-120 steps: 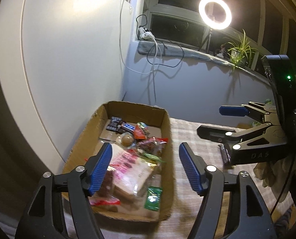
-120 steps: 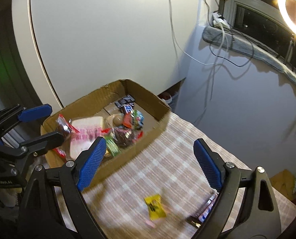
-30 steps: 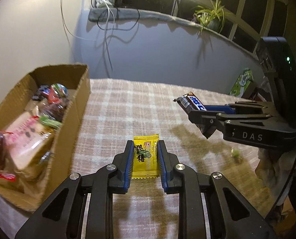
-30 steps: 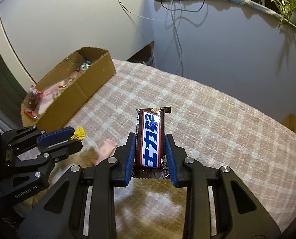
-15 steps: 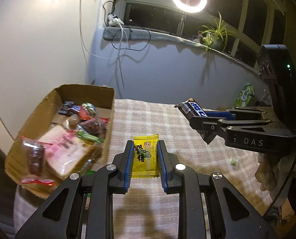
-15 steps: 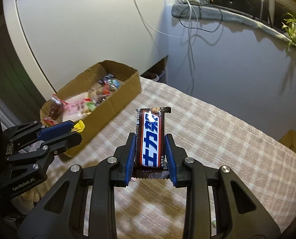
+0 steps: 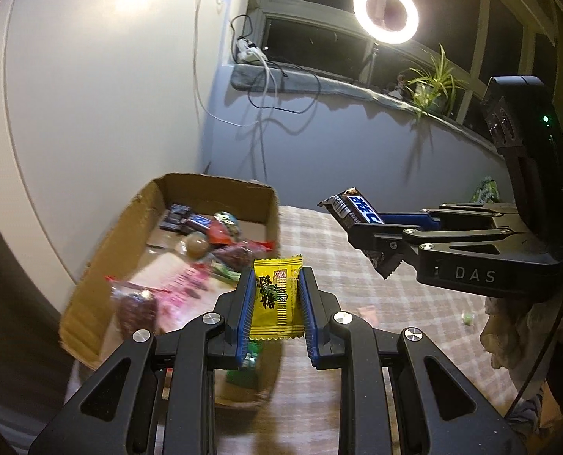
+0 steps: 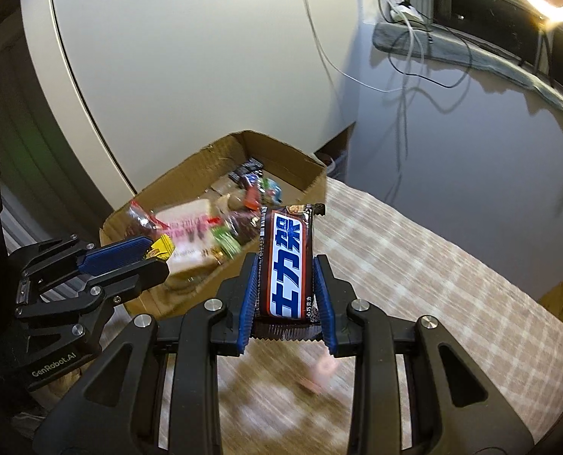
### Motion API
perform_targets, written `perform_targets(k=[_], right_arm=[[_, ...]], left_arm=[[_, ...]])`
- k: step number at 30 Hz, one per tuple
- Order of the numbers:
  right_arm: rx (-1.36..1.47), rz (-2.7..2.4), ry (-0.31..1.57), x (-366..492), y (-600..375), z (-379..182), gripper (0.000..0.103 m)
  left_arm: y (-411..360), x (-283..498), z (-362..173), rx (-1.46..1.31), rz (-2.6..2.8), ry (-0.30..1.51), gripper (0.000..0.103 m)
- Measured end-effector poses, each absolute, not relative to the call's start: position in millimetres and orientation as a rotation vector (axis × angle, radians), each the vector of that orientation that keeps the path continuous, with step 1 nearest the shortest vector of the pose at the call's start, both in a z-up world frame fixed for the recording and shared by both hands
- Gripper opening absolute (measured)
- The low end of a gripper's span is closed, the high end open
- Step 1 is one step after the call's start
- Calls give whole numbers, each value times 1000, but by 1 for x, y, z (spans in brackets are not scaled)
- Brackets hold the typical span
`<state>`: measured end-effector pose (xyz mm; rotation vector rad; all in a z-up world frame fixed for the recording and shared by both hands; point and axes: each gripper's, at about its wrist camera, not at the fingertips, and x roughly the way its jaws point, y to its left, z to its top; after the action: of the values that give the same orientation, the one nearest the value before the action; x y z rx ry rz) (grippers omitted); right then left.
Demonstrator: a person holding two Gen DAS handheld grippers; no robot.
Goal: Organize snacks
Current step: 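Carry the chocolate bar with the right tool while the left tool carries the yellow packet to the box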
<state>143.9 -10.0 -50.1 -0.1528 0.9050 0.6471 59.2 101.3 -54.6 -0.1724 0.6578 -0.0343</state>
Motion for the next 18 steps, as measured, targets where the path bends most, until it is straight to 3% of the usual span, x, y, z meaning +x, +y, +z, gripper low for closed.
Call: perform_targets(k=[18], right_arm=[[-161, 719, 937, 178, 47, -63, 30]], left_arm=[[136, 74, -56, -205, 21, 646, 22]])
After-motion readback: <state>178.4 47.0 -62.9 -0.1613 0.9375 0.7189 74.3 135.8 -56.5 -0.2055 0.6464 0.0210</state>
